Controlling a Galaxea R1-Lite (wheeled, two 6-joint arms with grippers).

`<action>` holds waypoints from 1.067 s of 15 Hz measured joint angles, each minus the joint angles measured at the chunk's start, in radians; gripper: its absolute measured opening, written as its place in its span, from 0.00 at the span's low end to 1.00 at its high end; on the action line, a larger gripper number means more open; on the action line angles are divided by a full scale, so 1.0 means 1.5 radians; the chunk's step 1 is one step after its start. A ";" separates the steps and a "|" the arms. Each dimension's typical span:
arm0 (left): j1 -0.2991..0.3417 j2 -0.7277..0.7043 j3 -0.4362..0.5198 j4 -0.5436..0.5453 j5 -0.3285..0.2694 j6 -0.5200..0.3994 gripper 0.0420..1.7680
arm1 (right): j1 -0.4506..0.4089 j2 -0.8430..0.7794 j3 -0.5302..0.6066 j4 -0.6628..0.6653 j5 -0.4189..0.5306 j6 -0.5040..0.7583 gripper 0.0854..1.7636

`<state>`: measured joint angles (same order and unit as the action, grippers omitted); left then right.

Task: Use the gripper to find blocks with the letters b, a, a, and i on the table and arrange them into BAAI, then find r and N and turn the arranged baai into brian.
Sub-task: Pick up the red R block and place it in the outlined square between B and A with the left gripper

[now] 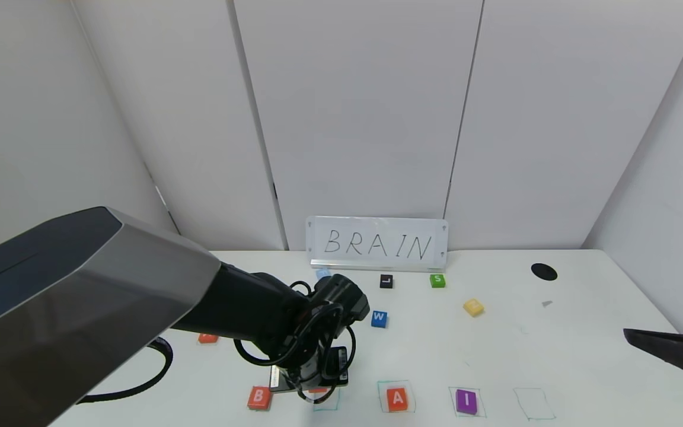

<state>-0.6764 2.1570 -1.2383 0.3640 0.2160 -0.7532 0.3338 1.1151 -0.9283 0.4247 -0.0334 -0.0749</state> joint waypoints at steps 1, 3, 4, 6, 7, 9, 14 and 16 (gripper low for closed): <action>-0.002 0.001 0.002 -0.003 0.000 -0.002 0.25 | 0.001 0.001 0.001 0.000 0.000 0.000 0.97; -0.005 0.004 0.016 -0.043 0.002 -0.008 0.25 | 0.001 0.002 0.002 -0.001 0.000 0.000 0.97; -0.008 0.005 0.026 -0.061 0.003 -0.009 0.25 | 0.001 0.002 0.002 -0.001 0.000 0.000 0.97; -0.010 0.005 0.041 -0.073 0.005 -0.016 0.25 | 0.002 0.003 0.003 -0.001 0.000 0.000 0.97; -0.010 0.005 0.045 -0.074 0.005 -0.017 0.25 | 0.002 0.003 0.003 -0.001 0.000 0.000 0.97; -0.014 0.006 0.050 -0.075 0.005 -0.017 0.25 | 0.002 0.003 0.003 -0.001 0.000 0.000 0.97; -0.023 0.007 0.053 -0.075 0.007 -0.027 0.25 | 0.014 0.004 0.005 -0.001 -0.016 0.000 0.97; -0.026 0.007 0.053 -0.075 0.008 -0.028 0.25 | 0.016 0.004 0.007 -0.001 -0.016 0.000 0.97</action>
<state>-0.7147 2.1681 -1.1583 0.2517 0.2277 -0.7949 0.3579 1.1217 -0.9183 0.4232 -0.0568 -0.0749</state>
